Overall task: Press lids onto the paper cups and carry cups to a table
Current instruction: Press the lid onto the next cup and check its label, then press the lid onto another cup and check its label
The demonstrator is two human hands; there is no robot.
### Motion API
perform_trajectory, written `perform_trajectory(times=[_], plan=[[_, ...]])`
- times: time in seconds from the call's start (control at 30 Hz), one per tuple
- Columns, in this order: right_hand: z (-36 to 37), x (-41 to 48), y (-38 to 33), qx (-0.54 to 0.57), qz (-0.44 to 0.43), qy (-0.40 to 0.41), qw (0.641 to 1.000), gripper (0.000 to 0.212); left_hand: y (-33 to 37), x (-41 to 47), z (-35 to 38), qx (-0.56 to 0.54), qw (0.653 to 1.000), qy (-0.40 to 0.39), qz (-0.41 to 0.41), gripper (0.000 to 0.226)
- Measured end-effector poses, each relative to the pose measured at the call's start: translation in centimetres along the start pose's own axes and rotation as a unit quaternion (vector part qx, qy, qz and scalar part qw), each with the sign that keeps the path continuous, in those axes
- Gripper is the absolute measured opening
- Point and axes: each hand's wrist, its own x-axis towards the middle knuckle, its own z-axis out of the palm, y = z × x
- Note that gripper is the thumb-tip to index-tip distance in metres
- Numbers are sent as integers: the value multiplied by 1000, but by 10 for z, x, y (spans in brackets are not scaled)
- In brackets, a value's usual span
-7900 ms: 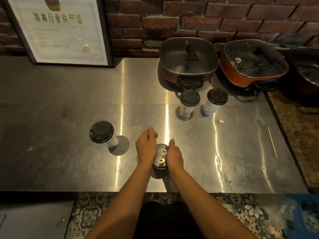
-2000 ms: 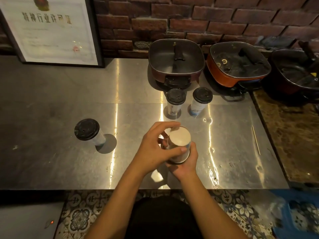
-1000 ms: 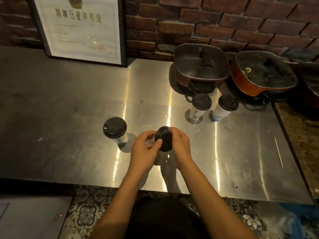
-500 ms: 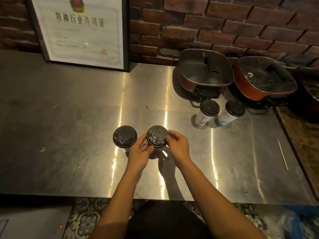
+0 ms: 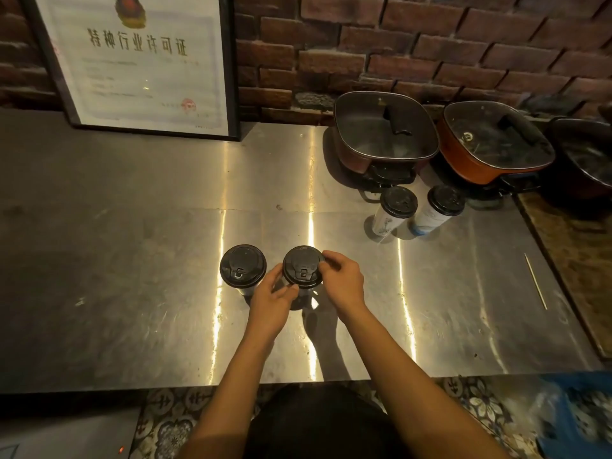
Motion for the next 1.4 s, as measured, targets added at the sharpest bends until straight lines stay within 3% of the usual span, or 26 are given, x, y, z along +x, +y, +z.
perform_trajectory(times=[0.3,0.63,1.03,1.4], plan=[[0,1,9,7,8,-6,1000,45,-2,-11,-4,37,999,-14,-1,75],[-38,20,15,13,-9,20,1000,47,24,-34,16,164,975,1,147,60],[-166,124,-15,-87,-66,43,993,52,92,33,152,153,981,-40,111,52],[-191,206,-29,-220,-76,-97,968,68,113,109,237,110,993,-29,-7,73]])
